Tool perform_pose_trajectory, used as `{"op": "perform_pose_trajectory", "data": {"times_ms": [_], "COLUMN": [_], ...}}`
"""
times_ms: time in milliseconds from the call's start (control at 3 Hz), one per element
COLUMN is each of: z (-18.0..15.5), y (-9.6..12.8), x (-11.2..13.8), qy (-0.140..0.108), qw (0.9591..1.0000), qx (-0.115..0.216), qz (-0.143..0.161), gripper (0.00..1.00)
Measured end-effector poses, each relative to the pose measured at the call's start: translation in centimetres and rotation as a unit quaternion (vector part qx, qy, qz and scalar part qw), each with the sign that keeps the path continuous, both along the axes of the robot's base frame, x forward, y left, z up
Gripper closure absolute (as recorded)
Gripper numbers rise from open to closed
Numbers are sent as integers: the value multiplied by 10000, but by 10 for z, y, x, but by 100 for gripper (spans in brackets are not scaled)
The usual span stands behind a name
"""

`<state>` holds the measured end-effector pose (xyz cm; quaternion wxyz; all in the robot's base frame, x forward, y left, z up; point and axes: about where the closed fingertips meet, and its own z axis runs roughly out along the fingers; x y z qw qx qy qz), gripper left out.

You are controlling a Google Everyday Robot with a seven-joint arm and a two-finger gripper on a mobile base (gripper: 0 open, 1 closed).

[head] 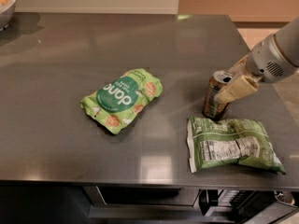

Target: Move orange can near green jalapeno chip bag

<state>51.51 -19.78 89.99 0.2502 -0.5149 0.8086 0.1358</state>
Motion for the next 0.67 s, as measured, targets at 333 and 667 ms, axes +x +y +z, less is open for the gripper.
{"op": "perform_pose_trajectory", "data": {"times_ms": [333,667], "z": [0,0], "y": [1,1], "x": [0,0], "qy": [-2,-2], "qw": [10000,10000], "qx": [-2,-2], "qz": [10,11], "gripper": [0,0]}}
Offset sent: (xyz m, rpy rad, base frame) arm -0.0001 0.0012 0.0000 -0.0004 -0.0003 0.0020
